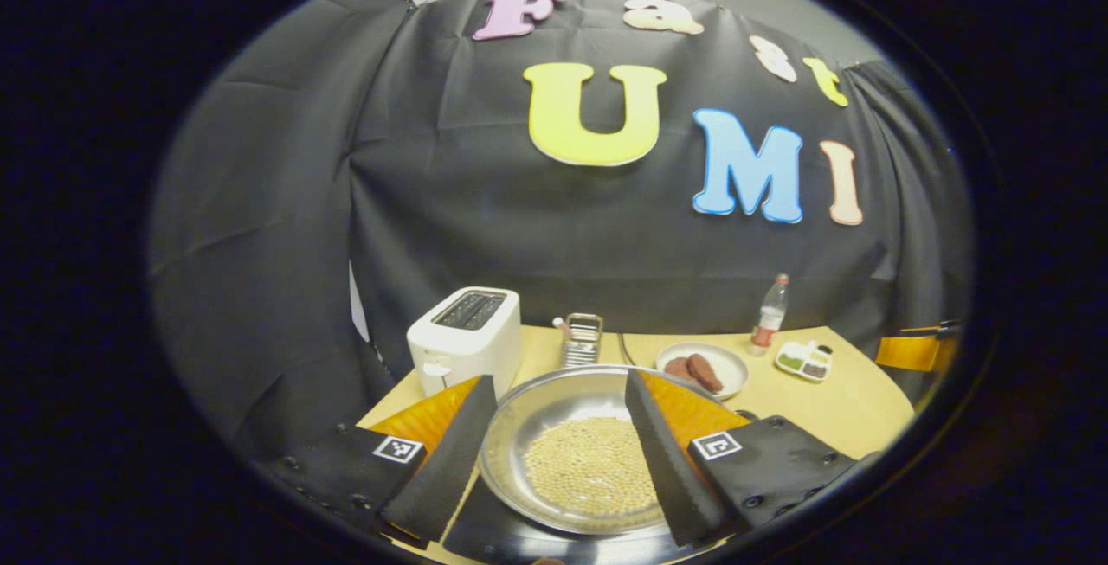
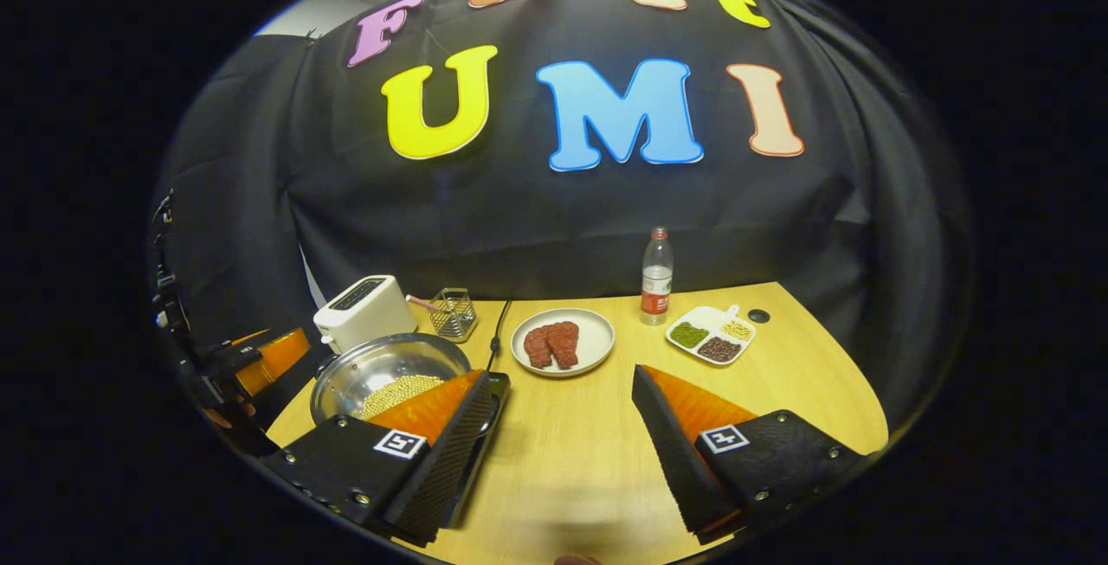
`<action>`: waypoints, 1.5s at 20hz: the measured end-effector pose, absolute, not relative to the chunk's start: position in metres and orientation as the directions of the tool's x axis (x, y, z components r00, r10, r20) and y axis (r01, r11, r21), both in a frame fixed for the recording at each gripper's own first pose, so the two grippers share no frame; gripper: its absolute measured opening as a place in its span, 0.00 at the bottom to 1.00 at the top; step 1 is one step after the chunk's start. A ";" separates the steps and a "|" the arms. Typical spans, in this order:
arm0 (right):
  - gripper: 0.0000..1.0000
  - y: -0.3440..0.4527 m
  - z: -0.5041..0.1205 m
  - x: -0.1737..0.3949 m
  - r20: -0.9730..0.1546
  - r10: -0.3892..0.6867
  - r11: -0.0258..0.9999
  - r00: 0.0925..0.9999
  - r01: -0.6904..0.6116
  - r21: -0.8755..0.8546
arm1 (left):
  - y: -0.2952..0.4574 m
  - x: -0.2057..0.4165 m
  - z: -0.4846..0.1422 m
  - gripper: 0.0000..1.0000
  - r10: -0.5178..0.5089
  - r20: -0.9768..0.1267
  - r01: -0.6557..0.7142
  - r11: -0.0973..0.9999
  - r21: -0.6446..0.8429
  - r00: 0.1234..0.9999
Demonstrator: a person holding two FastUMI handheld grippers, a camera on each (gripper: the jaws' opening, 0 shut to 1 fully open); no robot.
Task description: First push the handle of the pot to place it horizontally, then grasp the pot with both hands and set it on the induction cooktop.
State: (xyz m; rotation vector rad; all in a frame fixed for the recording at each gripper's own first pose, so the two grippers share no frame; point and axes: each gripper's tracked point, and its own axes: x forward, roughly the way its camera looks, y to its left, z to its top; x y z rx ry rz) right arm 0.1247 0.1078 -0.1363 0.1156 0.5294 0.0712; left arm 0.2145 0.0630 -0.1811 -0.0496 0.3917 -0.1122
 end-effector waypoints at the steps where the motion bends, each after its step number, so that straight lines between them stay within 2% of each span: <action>1: 0.99 0.096 -0.129 0.116 -0.485 0.095 0.991 0.869 -0.039 0.124 | 0.053 0.204 -0.171 0.97 -0.112 -0.359 0.096 0.993 -0.062 0.927; 2: 0.99 0.084 -0.125 0.104 -0.479 0.092 0.992 0.873 -0.039 0.120 | 0.044 0.191 -0.162 0.95 -0.107 -0.349 0.091 0.994 -0.061 0.931; 7: 0.99 0.026 -0.088 0.052 -0.370 0.055 0.997 0.927 -0.030 0.073 | -0.008 0.131 -0.107 0.99 -0.140 -0.267 0.123 0.989 -0.082 0.953; 8: 0.99 0.017 -0.085 0.039 -0.359 0.051 0.998 0.932 -0.030 0.063 | -0.018 0.118 -0.097 0.95 -0.143 -0.250 0.125 0.988 -0.085 0.958; 14: 0.99 -0.037 -0.058 -0.019 -0.297 0.025 0.998 0.954 -0.008 0.059 | -0.061 0.049 -0.043 0.97 -0.156 -0.161 0.143 0.986 -0.089 0.975; 15: 0.99 -0.044 -0.053 -0.025 -0.286 0.018 0.998 0.958 -0.002 0.058 | -0.065 0.041 -0.037 0.94 -0.156 -0.153 0.143 0.986 -0.091 0.976; 16: 0.99 -0.050 -0.049 -0.031 -0.275 0.008 0.998 0.961 0.008 0.057 | -0.065 0.034 -0.031 0.99 -0.151 -0.145 0.139 0.986 -0.092 0.978; 17: 0.99 -0.055 -0.045 -0.035 -0.262 -0.001 0.998 0.965 0.017 0.059 | -0.065 0.029 -0.029 0.94 -0.150 -0.138 0.138 0.986 -0.091 0.979; 20: 0.99 -0.059 -0.028 -0.045 -0.203 -0.006 0.997 0.979 0.021 0.070 | -0.061 0.016 -0.019 0.99 -0.152 -0.121 0.144 0.987 -0.073 0.981; 25: 0.99 -0.066 -0.013 -0.056 -0.155 -0.045 0.995 0.987 0.059 0.082 | -0.049 0.001 -0.009 0.99 -0.156 -0.104 0.152 0.987 -0.043 0.982; 27: 0.99 -0.064 -0.008 -0.059 -0.144 -0.055 0.995 0.988 0.067 0.076 | -0.042 -0.002 0.000 0.94 -0.160 -0.083 0.158 0.987 -0.025 0.984; 29: 0.99 -0.058 -0.004 -0.061 -0.135 -0.056 0.996 0.989 0.066 0.067 | -0.035 -0.005 0.008 0.94 -0.158 -0.060 0.158 0.987 -0.010 0.986; 30: 0.99 -0.056 -0.004 -0.062 -0.134 -0.058 0.996 0.989 0.067 0.062 | -0.032 -0.007 0.012 0.99 -0.159 -0.051 0.159 0.987 -0.008 0.986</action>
